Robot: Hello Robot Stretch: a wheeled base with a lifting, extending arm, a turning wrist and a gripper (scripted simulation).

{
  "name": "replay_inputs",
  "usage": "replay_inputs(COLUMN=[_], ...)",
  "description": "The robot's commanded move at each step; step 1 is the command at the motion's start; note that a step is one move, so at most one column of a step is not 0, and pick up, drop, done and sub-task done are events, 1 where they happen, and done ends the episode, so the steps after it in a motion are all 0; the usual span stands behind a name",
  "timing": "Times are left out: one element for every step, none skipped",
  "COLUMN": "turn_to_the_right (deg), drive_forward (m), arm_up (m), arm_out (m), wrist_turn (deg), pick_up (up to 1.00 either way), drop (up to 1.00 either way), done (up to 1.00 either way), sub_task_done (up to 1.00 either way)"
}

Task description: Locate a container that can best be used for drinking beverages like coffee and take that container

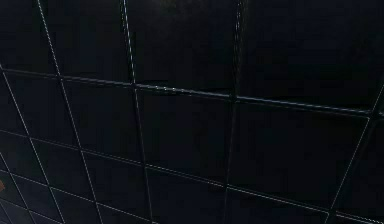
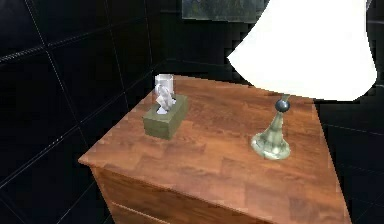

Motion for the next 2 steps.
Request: replay_inputs(turn_to_the_right=[0.0,0.0], drive_forward=[0.00,0.00], arm_up=[0.38,0.00], arm_out=[0.00,0.46], wrist_turn=[0.0,0.0], pick_up=[0.00,0.00], drop=[0.00,0.00], done=[0.00,0.00], sub_task_done=[0.00,0.00])
